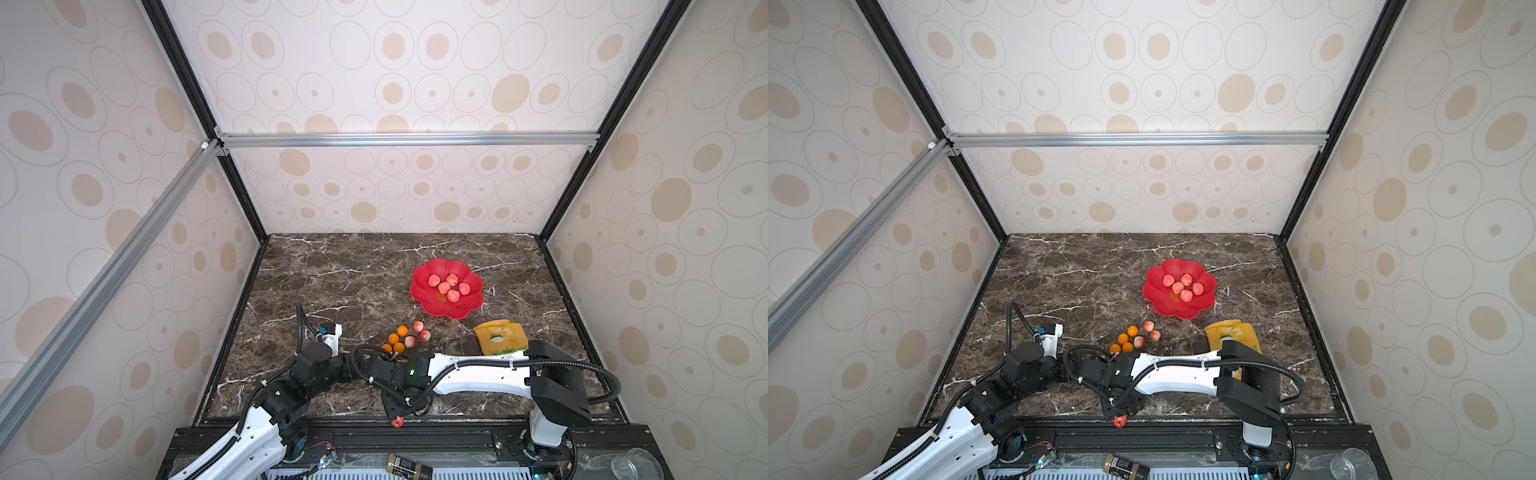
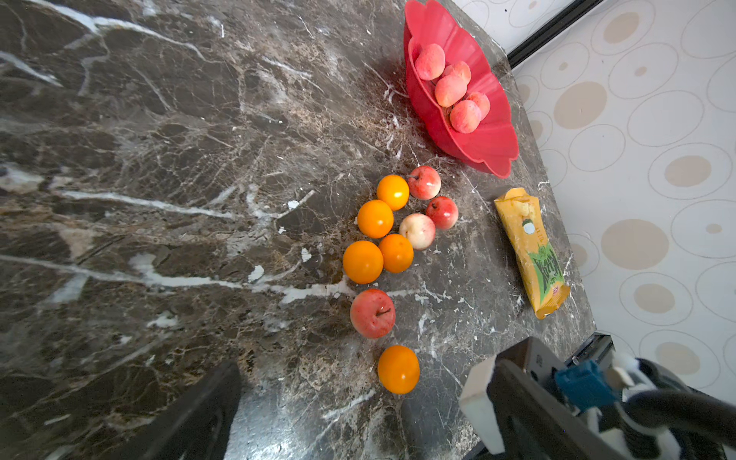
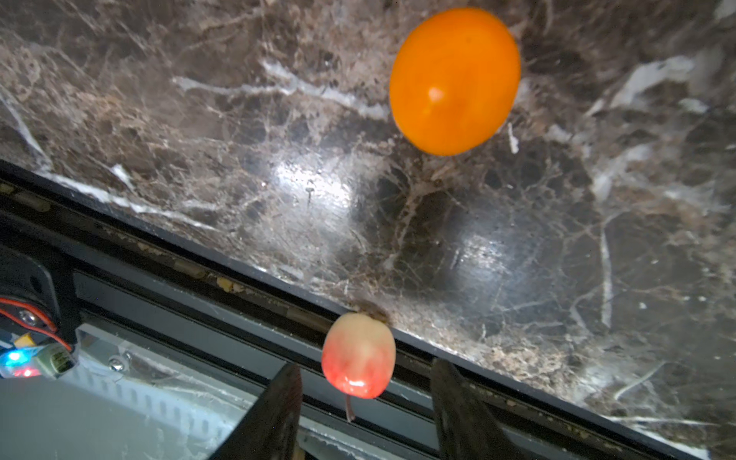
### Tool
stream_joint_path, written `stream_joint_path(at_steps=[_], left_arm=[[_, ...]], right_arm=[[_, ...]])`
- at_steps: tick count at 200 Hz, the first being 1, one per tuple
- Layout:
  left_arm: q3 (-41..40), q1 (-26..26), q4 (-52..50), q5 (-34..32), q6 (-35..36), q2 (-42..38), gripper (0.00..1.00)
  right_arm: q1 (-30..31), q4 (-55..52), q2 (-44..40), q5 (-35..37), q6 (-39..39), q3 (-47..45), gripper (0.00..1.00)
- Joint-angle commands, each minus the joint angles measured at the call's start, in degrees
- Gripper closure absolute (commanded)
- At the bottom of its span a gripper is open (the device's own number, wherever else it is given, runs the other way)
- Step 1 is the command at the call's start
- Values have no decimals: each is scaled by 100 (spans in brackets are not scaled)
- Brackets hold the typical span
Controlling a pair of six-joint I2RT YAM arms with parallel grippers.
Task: Arrange fruit in a fruit bowl
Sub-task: Pick up the fruit from the bottom-center of the table.
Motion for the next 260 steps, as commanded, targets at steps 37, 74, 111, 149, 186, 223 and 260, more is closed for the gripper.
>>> stream_joint_path(at_steps=[37,74,111,149,186,223,260], left_arm=[[-15,64,25,-67,-98,2,1],[-10,69,46,-59,-68,49,1],[-35,81,42,-74,-55,34,1],[-19,97,28,-76,-42,25,1],[-10,109,21,-85,-33,38,1],[7,113,2,-98,-9,42,1],[-10,113,5,-85,-14,18,1]], right_arm=[[58,-22,193,-115,209,99,44],[72,-13,264,-157,196,101,46],[73,67,353,-244,192,56,48],[77,38,439,-302,145,96,48],[74,14,484,-334,127,113,49],[74,29,544,-377,120,131,50],[78,46,580,-412,115,121,51]])
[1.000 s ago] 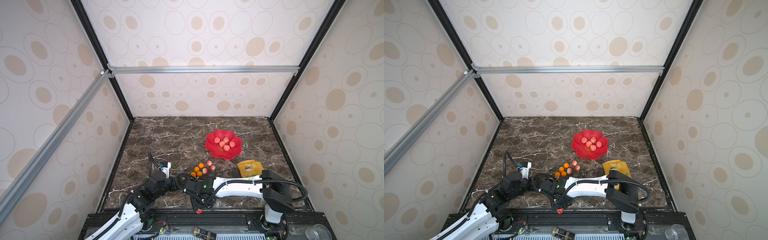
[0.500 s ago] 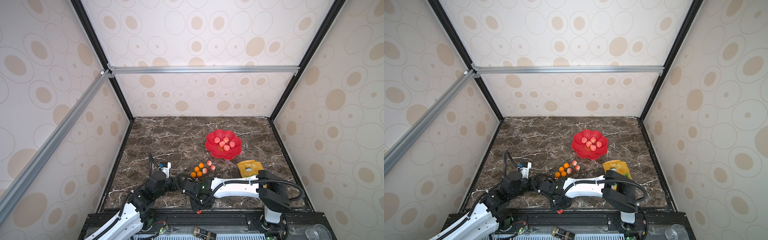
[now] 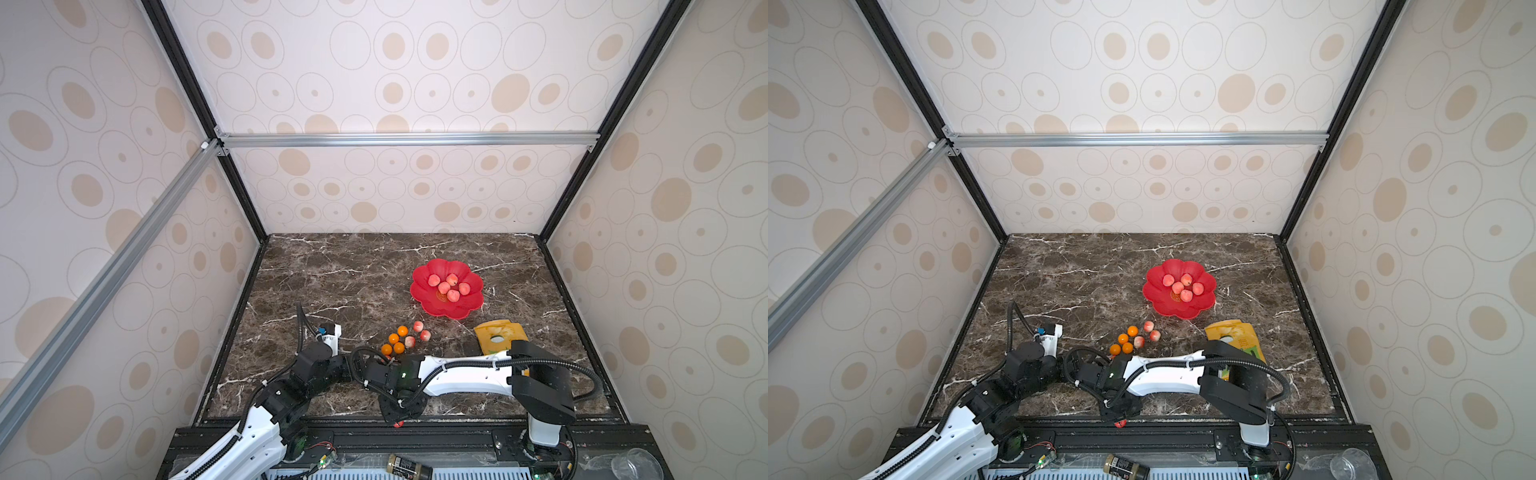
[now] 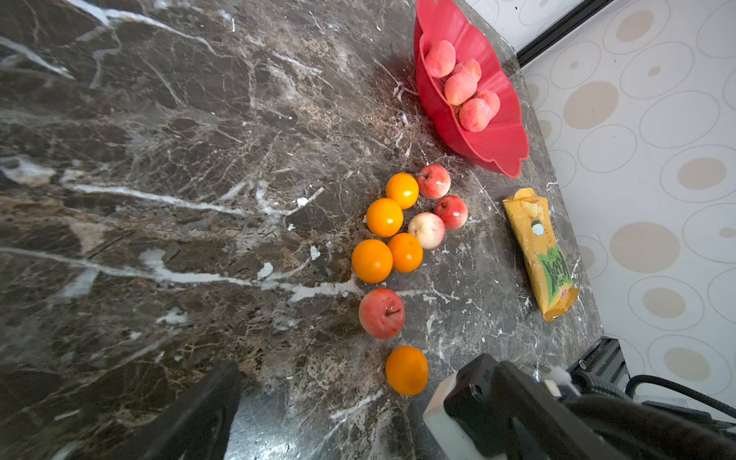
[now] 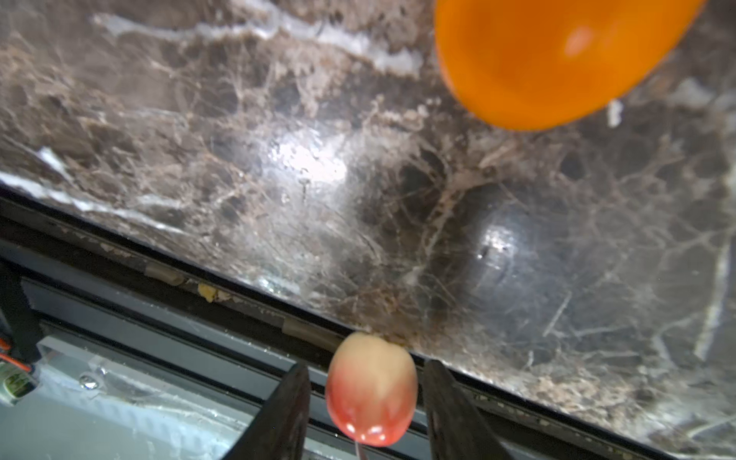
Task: Arrange fruit in a fruit bowl
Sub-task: Pick up the fruit from the bottom-center of the table.
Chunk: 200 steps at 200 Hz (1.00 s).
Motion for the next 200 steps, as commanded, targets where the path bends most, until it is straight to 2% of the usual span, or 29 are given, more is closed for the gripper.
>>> stream_joint_path(at_steps=[1,200], left_arm=[[29,49,-6,-87,-16,-35,1],[29,66,-25,-100,-17,-61,1]], right_arm=[[60,-101,113,-34,81,69,51],[54,-29,218,-113,79,-27,56]])
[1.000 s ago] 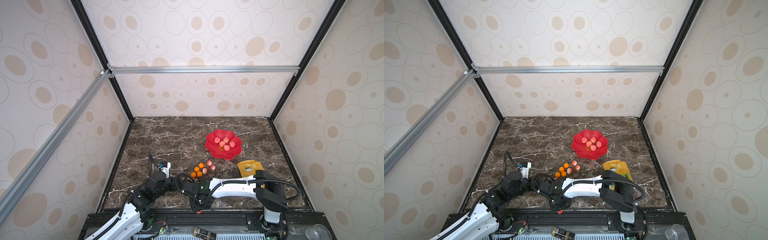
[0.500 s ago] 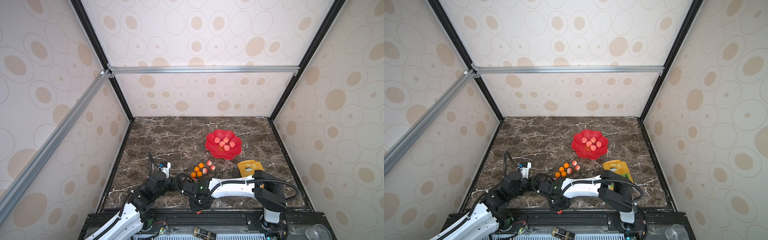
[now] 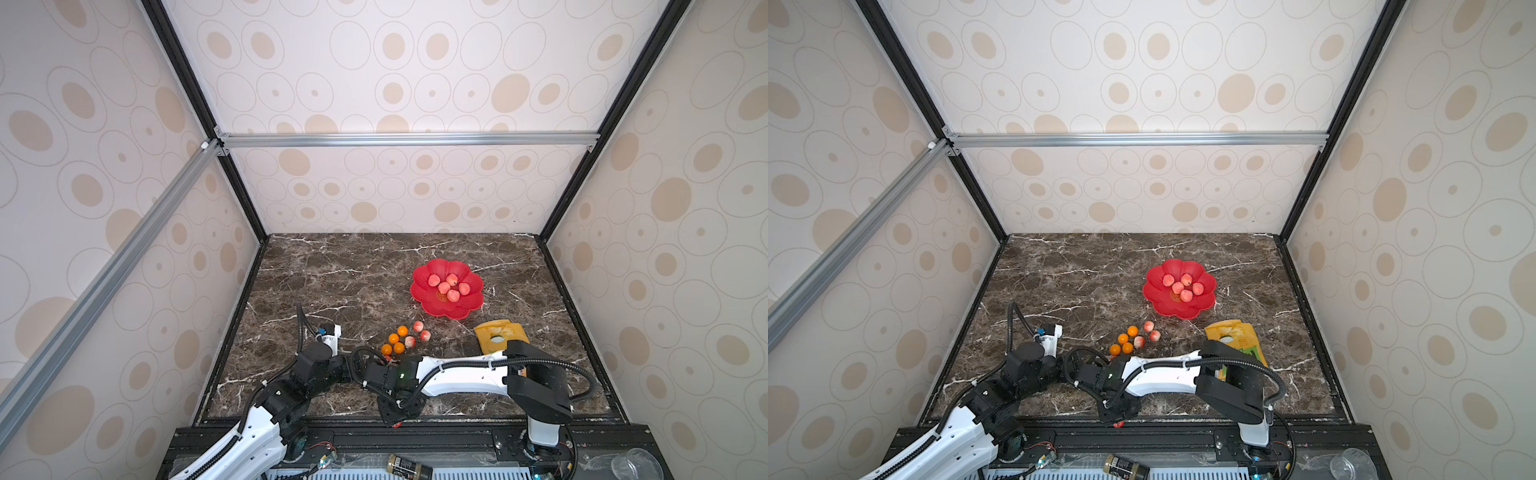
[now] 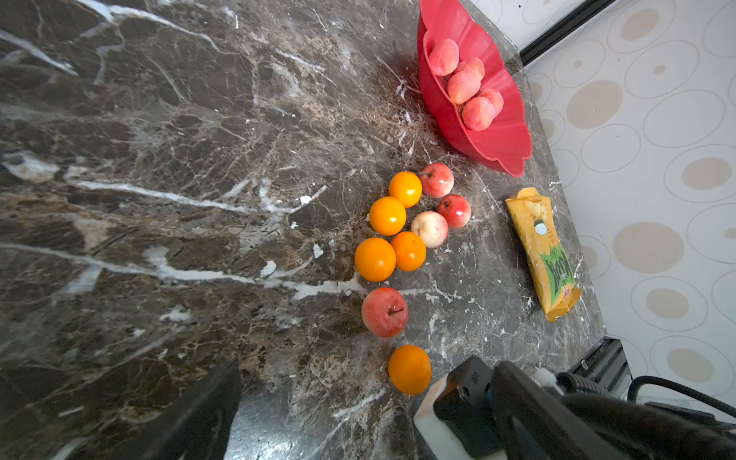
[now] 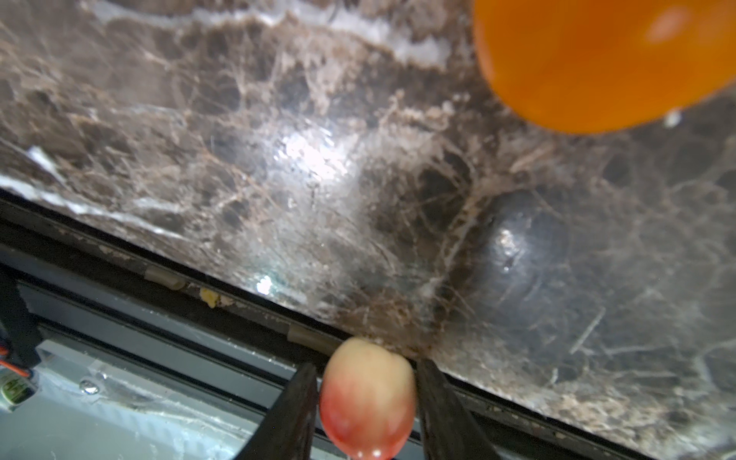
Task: Arrange fruit in a fruit bowl
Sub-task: Pick up the fruit from the bottom-center of the table.
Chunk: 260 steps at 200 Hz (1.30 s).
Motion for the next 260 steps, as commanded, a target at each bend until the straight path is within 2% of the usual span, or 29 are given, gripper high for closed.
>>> stream_joint_path(at_steps=[1,101,193,260], left_arm=[[42,44,-5,-102,-18,-53,1],[51,45,1,-107,-5,-76,1],[296,45,-41,-252,192,-217,1],[479,46,620,-79,332,372,1]], right_arm=[[58,-141,126,1,78,-28,56],[68,-127,81,9,95,-16,57],[31,-321,-409,216,89,49,57],[-708,-476,-974,370,-294,-127,58]])
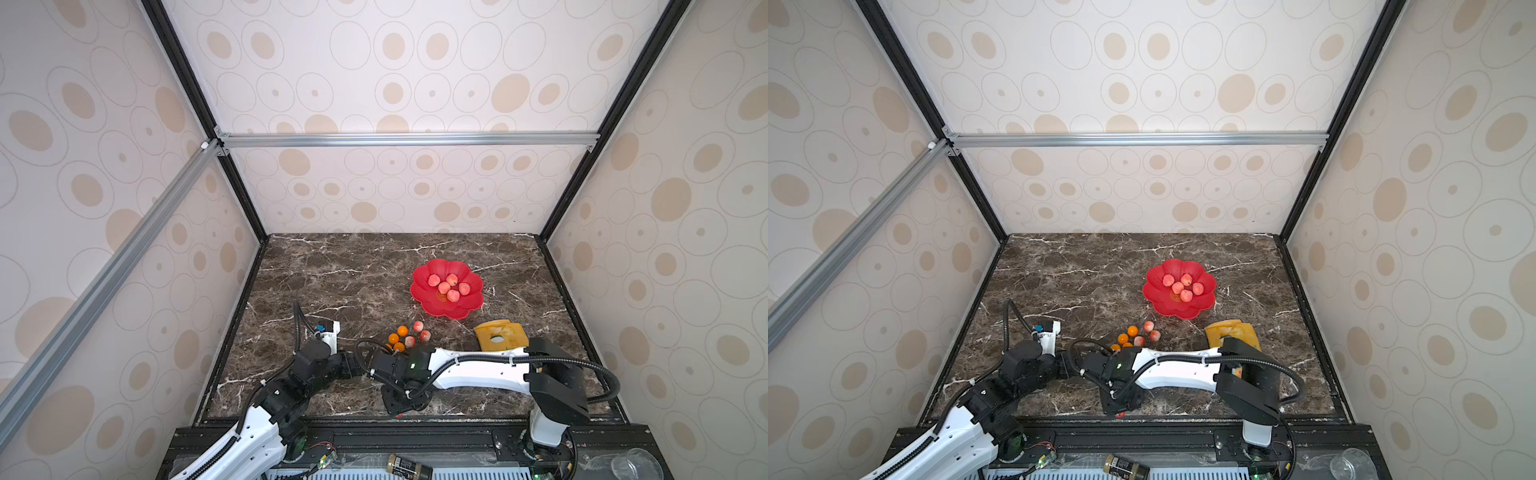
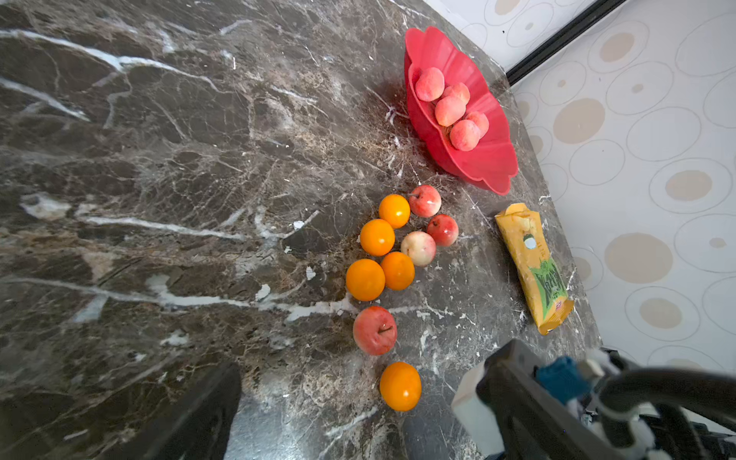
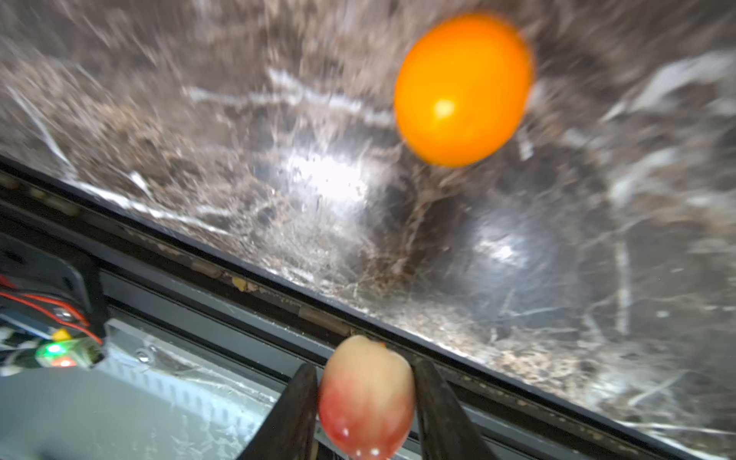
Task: Arrange fruit in a fruit bowl
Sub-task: Pick up the fruit from the bottom-center of the table.
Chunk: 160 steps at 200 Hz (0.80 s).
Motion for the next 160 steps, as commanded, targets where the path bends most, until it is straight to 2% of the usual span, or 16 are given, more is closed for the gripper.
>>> stream_joint_path(at_steps=[1,54,97,160], left_arm=[[306,41,453,52,168,242,1],[648,41,1455,330,416,1272,1],[1264,45,2258,560,692,2385,1],[2689,-9,2909,943,1213,4369,1]], right_arm=[[-313,-239,-311,166,-170,-95,57],[-1270,-418,-727,162,-731,-234,58],[-2408,-634,-1044,102,-1375,-205,59],[-4067,-994,-756,197,-2334,801,59]])
